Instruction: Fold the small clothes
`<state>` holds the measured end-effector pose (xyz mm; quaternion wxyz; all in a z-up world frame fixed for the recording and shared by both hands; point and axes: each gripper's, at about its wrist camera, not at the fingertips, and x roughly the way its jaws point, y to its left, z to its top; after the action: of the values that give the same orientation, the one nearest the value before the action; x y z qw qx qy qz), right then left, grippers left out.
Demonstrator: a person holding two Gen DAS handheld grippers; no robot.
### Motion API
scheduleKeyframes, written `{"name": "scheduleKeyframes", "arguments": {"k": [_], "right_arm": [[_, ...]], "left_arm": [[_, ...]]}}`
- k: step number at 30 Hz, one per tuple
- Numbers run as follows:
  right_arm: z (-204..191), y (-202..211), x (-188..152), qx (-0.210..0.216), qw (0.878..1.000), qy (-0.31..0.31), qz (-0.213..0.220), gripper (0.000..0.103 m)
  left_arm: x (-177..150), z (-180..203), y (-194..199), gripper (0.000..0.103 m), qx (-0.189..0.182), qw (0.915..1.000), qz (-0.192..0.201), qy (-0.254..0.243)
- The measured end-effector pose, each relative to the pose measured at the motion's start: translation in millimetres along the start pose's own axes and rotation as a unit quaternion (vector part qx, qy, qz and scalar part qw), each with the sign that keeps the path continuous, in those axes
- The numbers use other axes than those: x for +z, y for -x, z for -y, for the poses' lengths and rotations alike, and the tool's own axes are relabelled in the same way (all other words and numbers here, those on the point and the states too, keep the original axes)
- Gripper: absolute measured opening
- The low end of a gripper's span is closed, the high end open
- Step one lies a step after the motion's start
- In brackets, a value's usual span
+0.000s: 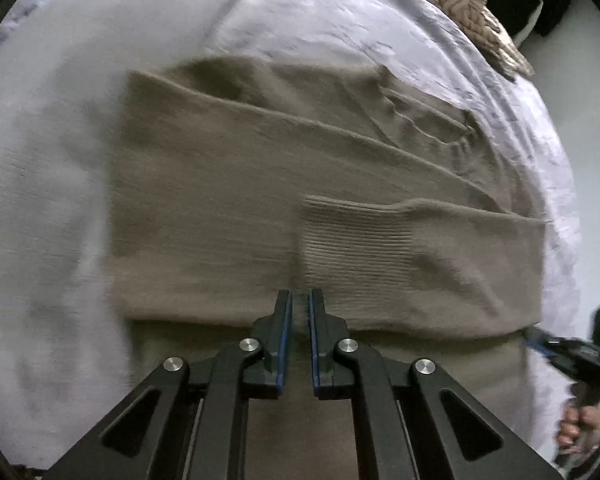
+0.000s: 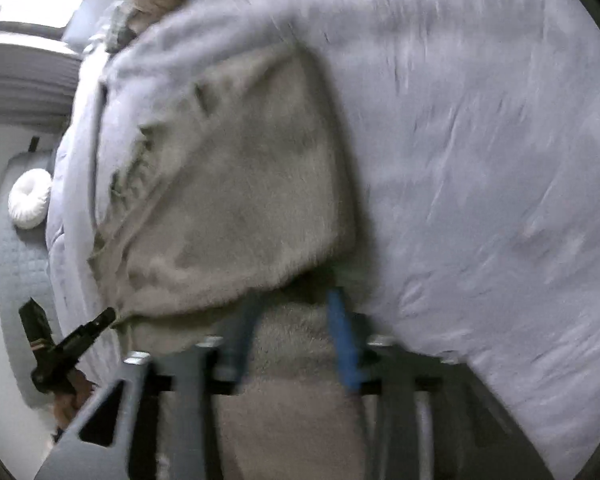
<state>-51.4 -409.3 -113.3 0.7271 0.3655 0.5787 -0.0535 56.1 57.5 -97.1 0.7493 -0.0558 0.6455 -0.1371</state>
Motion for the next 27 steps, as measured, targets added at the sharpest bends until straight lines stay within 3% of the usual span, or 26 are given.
{"name": "scheduleKeyframes", "arguments": {"k": [3,10,13,14,16,18,22,27], "right_arm": [[4,15,20,0.003,0.999,-0.001,0.041,0.059],[38,-33,68,0.071,0.992,-0.099,0.025,0.058],[29,-44,76,0.083,0.992,-0.099,0.002,0.009],[19,-39,76,0.082,0.993,-0.078,0.013,0.009],[-10,-20,76,0.049,0.998,0.008,0.04,0.008],[-26,-14,76,-0.01,0.997,0.062,0.047,0.008],[-16,-39,79,-0.101,0.992,0.076,0.021,0.009],[-15,-25,70,-0.104,0.993,0.038,0.04,0.01]], "left_arm": [[2,-10,17,0.008,0.01,0.9999,0.014,-0.002],[11,9,13,0.008,0.011,0.9995,0.021,-0.019],[9,24,-6,0.008,0.018,0.9994,0.008,-0.029],[8,26,-11,0.008,0.023,0.9992,0.005,-0.031],[5,30,-20,0.008,0.046,0.9982,0.002,-0.039],[4,31,-23,0.008,0.061,0.9969,0.008,-0.048],[6,30,-29,0.008,0.072,0.9956,0.007,-0.06],[9,25,-24,0.008,0.072,0.9959,0.002,-0.054]]}}
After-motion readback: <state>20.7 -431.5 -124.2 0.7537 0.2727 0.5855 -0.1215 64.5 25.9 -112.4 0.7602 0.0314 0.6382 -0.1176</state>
